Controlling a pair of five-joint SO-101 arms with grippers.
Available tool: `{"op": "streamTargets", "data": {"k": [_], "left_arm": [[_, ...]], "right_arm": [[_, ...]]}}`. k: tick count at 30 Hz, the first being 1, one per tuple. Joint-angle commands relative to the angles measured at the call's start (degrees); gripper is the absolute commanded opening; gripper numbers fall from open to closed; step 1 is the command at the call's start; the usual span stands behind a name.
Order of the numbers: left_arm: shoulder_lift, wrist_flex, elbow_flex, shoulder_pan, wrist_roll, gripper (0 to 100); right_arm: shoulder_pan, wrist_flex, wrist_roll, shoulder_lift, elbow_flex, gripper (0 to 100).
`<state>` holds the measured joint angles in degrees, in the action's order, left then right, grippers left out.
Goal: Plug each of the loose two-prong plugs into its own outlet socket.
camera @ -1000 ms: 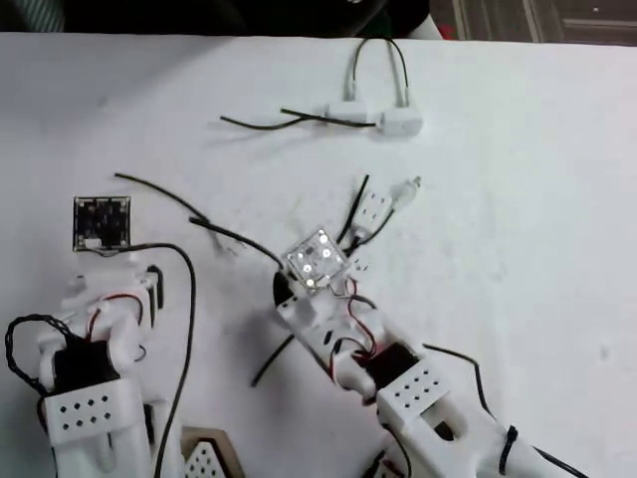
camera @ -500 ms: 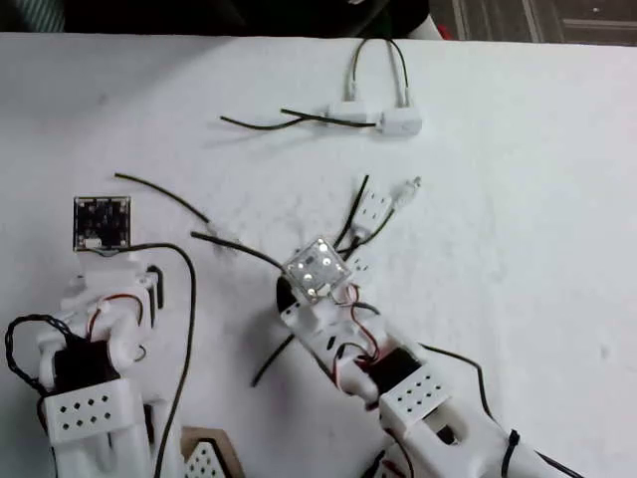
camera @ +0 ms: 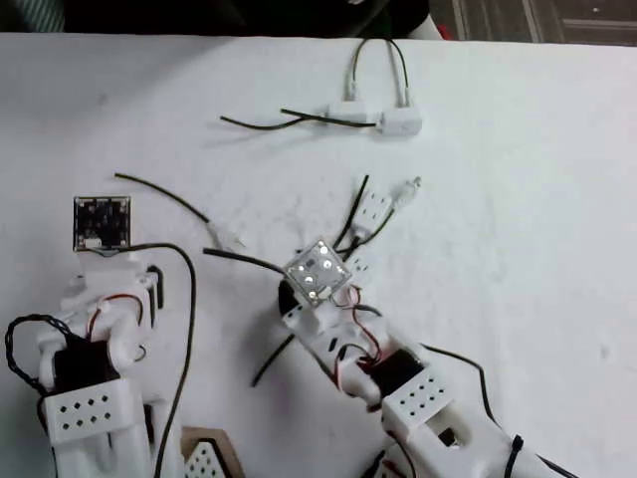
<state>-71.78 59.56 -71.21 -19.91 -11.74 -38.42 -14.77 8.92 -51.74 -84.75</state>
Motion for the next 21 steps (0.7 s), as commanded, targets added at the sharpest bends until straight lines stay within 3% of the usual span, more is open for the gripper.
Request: {"op": "streamTargets", "data": {"k": [1,21], "left_arm": [[-0.7,-1.1,0.2,-0.6,-0.4,17],[-0.7,-1.1,0.3,-0.6,-0.4,17]], "right_arm": [[0.4,-1.1,0.7,0.3,-0.1,1.6],[0.2,2.6,-2.7,0.3,0.2,1.6]]}}
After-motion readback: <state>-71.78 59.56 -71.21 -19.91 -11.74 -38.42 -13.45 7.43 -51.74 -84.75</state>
